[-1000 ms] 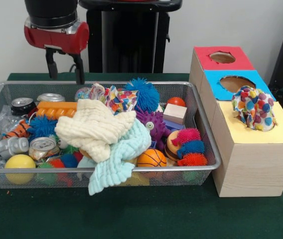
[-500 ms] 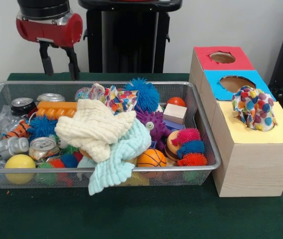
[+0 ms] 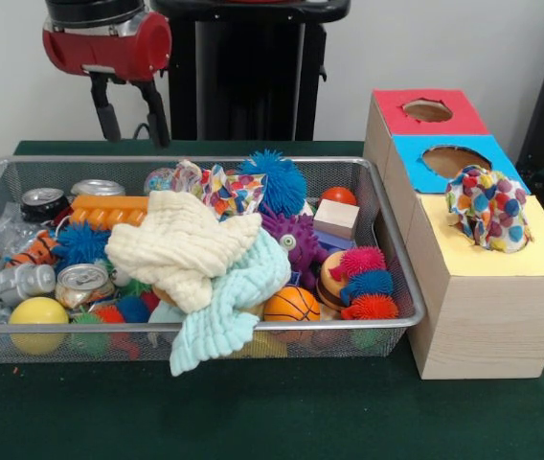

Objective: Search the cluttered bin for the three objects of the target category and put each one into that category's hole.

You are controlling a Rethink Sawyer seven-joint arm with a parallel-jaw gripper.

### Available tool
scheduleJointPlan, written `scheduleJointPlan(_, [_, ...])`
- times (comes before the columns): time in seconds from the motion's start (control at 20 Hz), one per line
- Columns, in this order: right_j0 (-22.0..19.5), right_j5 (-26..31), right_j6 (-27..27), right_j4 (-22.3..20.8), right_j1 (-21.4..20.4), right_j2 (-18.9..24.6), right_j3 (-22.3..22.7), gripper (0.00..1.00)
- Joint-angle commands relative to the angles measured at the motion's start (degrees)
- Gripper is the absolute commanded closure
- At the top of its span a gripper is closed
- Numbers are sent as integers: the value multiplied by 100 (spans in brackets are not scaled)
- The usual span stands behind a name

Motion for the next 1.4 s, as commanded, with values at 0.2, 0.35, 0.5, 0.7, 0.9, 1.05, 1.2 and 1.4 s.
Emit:
scheduleJointPlan(0.2, [12,-60,822,270,113,639,706,0])
scheduleJointPlan(0.35, [24,-111,835,232,152,643,691,0])
scheduleJointPlan(0.5, [19,-176,848,193,196,636,662,0])
scheduleJointPlan(0.7, [-19,-349,851,193,257,660,669,0])
scheduleJointPlan(0.9, [-19,-468,856,156,340,653,644,0])
scheduleJointPlan(1.05, [-38,-579,858,166,417,686,625,0])
scheduleJointPlan(1.2, [-38,-755,865,152,472,704,669,0])
scheduleJointPlan(1.4, [-64,-1050,841,163,511,788,817,0])
